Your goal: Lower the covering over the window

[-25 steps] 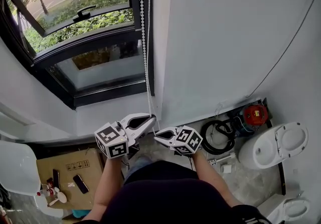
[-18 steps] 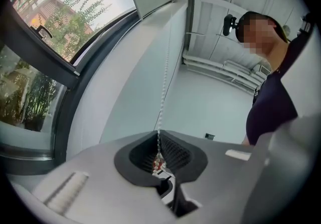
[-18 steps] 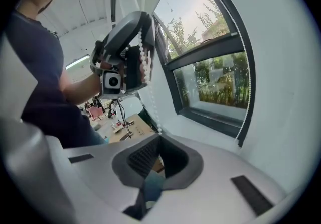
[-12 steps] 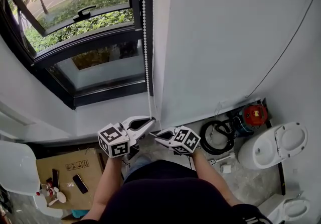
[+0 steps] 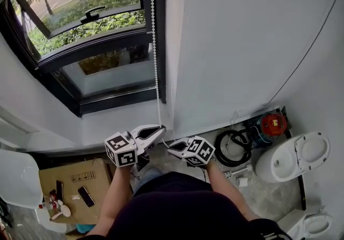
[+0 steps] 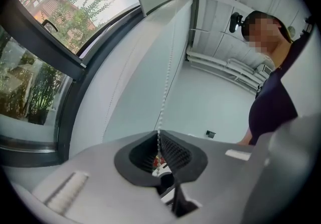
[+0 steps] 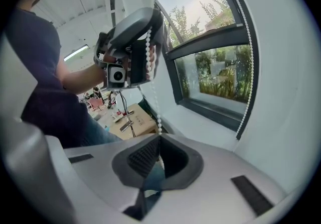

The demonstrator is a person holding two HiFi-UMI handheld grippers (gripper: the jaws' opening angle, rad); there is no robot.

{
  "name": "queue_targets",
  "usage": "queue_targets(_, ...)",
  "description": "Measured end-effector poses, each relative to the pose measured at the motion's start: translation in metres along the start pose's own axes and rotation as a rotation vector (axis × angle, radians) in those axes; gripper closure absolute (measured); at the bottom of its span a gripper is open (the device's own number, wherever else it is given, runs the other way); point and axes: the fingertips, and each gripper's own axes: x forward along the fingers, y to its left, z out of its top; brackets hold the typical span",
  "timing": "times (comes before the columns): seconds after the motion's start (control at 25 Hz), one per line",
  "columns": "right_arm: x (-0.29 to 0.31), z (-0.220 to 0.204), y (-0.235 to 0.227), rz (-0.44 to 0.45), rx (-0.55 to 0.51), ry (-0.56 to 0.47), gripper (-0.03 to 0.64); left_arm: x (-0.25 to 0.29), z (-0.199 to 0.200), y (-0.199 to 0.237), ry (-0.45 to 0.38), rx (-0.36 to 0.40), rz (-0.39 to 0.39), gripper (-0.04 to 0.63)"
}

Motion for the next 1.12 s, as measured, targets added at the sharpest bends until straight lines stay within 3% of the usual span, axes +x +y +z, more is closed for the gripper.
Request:
queue_targets(0.16,-0.001,-0.001,-0.001,-0.007,0.000,0.008,0.604,0.006,-0.033,0.003,0.112,0.004,0.011,0.574)
queue_targets(0.28,-0.002,0.000,-0.001,-0.007,-0.004,0.011,0.604,0.005,-0.042,0.000,0.077,-0.062,-0.004,0.574)
queue_targets(0.48,-0.005,0.002,-0.001,-0.014,-0.022,0.010,0.604,0.004,-0.041,0.001,0.078,-0.054,-0.001,0.572)
queue_targets(0.6,-0.010,0.001,-0.001,0.000,-0.069,0.063,0.603,0.001,-0.040,0.005,0.066,-0.063,0.008,0.572)
queue_targets(0.68,-0.022,0.006,-0.006,0.000,-0.071,0.069,0.518,0.001,-0.040,0.006,0.059,-0.068,0.007,0.572)
queue_targets(0.84,-0.062,0.048,-0.015,-0.042,-0.086,-0.051,0.495,0.002,-0.040,0.006,0.058,-0.073,0.003,0.572)
queue_targets(1.12,-0.136,0.143,-0.001,-0.105,-0.229,-0.306,0.495,0.004,-0.040,0.005,0.056,-0.082,-0.009,0.572)
